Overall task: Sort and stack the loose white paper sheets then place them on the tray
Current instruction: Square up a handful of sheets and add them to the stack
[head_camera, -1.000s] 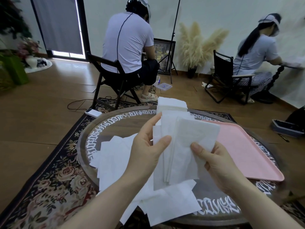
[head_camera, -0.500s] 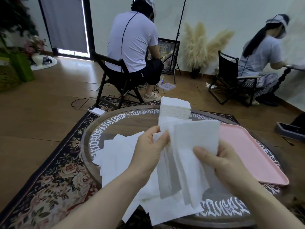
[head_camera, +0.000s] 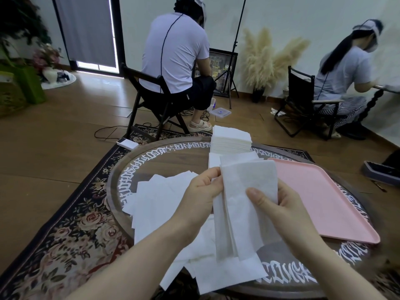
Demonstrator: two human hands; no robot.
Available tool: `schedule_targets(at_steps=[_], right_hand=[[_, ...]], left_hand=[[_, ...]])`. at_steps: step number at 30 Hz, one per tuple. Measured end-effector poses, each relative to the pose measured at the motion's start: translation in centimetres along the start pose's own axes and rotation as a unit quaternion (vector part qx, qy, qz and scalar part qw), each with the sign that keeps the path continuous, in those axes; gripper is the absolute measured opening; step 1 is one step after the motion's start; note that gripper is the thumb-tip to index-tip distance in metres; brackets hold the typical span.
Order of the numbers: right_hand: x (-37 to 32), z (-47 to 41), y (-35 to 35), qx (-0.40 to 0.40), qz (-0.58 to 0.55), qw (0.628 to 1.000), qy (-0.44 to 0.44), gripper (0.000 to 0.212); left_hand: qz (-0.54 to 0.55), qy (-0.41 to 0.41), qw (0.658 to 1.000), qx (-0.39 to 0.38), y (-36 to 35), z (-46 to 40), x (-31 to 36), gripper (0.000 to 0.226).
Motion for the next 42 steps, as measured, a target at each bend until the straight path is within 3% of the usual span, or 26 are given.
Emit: schedule_targets(at_steps=[5, 9, 15, 20, 29, 36, 39, 42], right_hand=[[0.1, 0.0, 0.2, 0.009, 0.004, 1.000, -0.002, 0.033], [0.2, 0.0, 0.3, 0.015, 0.003, 1.000, -0.002, 0.035], [0.4, 0.0, 0.5, 0.017, -0.006, 1.000, 0.000, 0.031], [0.8, 0.0, 0.7, 0.022, -0.004, 1.000, -0.012, 0.022], [1.3, 0.1, 0.8, 0.033, -0.014, 0.999, -0.031, 0.024], [0.9, 0.1, 0.3, 0.021, -0.021, 0.999, -0.021, 0.024], [-1.7, 0.6, 1.3, 0.076, 0.084, 0.992, 0.052, 0.033], [-5.5, 1.1, 1.5, 0.107, 0.294, 0.941, 0.129, 0.040]], left_hand=[[0.013, 0.014, 1.000, 0.003, -0.1, 0.2, 0.0, 0.027], [0.005, 0.001, 1.000, -0.011, -0.5, 0.1, 0.2, 0.048], [0.027, -0.027, 0.999, -0.004, -0.5, 0.2, 0.4, 0.033], [0.028, -0.037, 0.999, -0.002, -0.5, 0.1, 0.4, 0.033], [0.018, -0.039, 0.999, 0.012, -0.4, 0.3, 0.6, 0.035], [0.015, -0.049, 0.998, 0.023, -0.2, 0.3, 0.7, 0.015], [-0.004, -0.053, 0.998, 0.044, 0.5, 0.4, 1.0, 0.007], [-0.062, -0.043, 0.997, 0.035, 0.4, 0.3, 1.1, 0.008]])
Point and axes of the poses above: each hand's wrist, its own z-axis away from the middle knuckle, its own y-axis out of the back of the hand, x = y × z, the point moved 10 cm from there along -z, towards the middle knuckle, and after that the axes turned 14 degrees about -x, right-handed, at the moved point
